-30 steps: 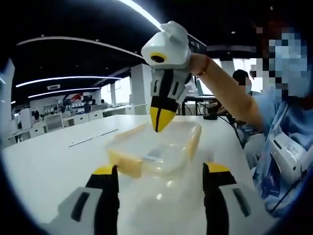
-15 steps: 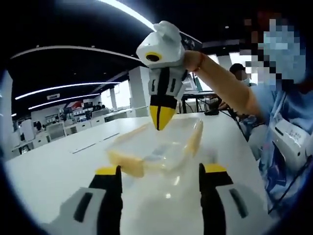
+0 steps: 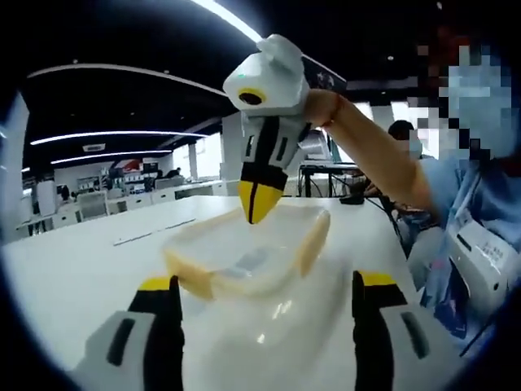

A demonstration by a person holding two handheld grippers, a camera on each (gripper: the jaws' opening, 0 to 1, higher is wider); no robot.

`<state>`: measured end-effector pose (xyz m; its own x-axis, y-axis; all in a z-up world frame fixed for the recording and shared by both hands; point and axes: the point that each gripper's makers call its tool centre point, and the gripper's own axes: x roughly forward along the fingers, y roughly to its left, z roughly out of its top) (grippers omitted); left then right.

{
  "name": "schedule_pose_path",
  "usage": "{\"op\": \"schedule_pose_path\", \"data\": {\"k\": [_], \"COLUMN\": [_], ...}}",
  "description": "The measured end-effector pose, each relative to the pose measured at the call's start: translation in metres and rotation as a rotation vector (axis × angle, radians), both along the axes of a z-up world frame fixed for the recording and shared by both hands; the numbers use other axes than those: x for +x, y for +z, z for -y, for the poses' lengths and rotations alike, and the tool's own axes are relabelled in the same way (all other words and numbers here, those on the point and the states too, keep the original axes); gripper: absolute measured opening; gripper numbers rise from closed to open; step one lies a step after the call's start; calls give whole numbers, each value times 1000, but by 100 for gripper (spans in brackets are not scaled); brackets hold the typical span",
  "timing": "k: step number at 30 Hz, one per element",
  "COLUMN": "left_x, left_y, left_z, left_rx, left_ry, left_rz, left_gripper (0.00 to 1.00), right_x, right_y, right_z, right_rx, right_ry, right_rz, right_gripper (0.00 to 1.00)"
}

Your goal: Snap each plastic latch of the storage box into its locked position after aligning the lid with the box until every specified latch is closed and the lid sits flush.

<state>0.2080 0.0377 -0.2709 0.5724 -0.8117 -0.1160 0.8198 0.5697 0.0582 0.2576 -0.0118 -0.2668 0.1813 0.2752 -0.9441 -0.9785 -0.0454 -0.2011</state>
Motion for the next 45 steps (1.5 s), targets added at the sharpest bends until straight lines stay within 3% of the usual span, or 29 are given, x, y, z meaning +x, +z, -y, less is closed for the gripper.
{"op": "schedule_pose_path", "data": {"k": [4,16,27,39,40,41,43,45], "left_x": [4,4,6,9,10,11,11,12], "left_y": [4,4,2,3,2,5,2,3], "left_z": [-3,3,5,9,8,9,9,9], "left_rx": [-46,-73,-62,-100,-78,-120,-90,-104], "left_ry": [14,44,90,145,154,166,173,183], "left_rz": [-29,-50,-41,-39,-29,-41,-28,-33], "left_gripper": [82,81,78,78,76,77,77,76], "right_x": [0,1,0,0,0,1,0,0], "right_y": [0,-1,-2,-2,-2,-2,-2,-2], "right_z": [1,2,2,1,1,0,-1,-2], "right_rx": [11,38,54,59,61,67,82,86], "right_ry": [1,6,2,6,6,6,5,8], "right_rz": [-2,-13,-19,-10,-11,-12,-15,-16], "right_gripper": [0,0,0,0,0,0,0,0]}}
